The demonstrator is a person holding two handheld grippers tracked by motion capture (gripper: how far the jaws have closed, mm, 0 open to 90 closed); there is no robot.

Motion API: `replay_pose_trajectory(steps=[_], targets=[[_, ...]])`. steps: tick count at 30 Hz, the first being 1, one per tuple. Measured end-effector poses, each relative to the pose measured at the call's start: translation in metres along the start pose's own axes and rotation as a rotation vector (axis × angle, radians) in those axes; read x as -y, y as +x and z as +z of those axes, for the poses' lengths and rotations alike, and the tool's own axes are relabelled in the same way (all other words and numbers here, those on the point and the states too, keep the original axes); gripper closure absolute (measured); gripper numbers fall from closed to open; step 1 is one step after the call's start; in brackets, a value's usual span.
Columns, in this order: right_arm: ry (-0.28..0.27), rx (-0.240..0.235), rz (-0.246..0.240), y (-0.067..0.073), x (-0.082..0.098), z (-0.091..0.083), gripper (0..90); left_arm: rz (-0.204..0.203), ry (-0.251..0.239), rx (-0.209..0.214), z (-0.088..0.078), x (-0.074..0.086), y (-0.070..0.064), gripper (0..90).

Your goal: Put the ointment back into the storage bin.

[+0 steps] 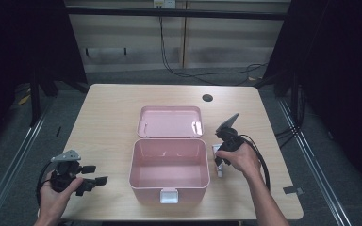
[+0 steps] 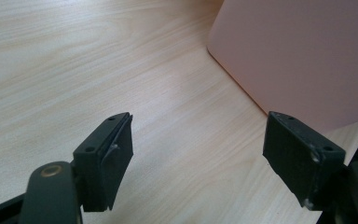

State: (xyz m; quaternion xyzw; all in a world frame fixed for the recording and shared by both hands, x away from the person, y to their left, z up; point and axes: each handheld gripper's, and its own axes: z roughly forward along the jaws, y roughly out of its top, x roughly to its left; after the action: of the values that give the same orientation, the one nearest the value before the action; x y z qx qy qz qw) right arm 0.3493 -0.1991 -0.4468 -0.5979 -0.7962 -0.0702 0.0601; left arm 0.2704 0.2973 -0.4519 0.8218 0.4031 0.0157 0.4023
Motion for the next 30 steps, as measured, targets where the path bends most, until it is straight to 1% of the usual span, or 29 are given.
replay_pose_trajectory(steps=[4,6,8,10,12,14,19,20,26,28,30], targets=[[-0.016,0.015,-0.009,0.003,-0.002,0.002,61.2,0.003,0.007,0.001,0.001,0.000,0.000,24.0],[0.008,0.025,0.000,0.005,-0.004,0.006,61.6,0.005,0.006,0.002,0.001,0.000,-0.001,24.0],[0.011,0.048,0.006,0.006,-0.005,0.007,62.3,0.005,0.007,0.005,0.000,0.000,0.000,24.1],[0.015,0.044,0.007,0.006,-0.006,0.009,62.5,0.005,0.008,0.004,0.000,0.000,0.000,24.1],[0.008,0.053,0.008,0.007,-0.006,0.009,62.8,0.006,0.016,0.000,0.001,0.000,-0.001,24.1],[0.019,0.062,0.014,0.008,-0.006,0.011,63.5,0.002,0.017,-0.003,0.001,0.000,-0.001,24.2],[0.032,0.065,0.024,0.007,-0.008,0.013,64.5,-0.001,0.018,-0.004,0.001,0.000,0.000,24.2],[0.031,0.073,0.021,0.008,-0.008,0.015,65.1,-0.001,0.020,-0.005,0.001,0.000,0.000,24.2],[0.038,0.082,0.018,0.008,-0.010,0.018,66.6,-0.002,0.021,-0.005,0.001,0.000,0.000,24.3],[0.044,0.103,0.000,0.011,-0.011,0.020,66.5,0.002,0.028,-0.004,0.001,0.000,0.000,25.0],[0.042,0.104,-0.004,0.012,-0.011,0.021,66.8,-0.001,0.026,-0.004,0.001,0.000,0.000,25.2]])
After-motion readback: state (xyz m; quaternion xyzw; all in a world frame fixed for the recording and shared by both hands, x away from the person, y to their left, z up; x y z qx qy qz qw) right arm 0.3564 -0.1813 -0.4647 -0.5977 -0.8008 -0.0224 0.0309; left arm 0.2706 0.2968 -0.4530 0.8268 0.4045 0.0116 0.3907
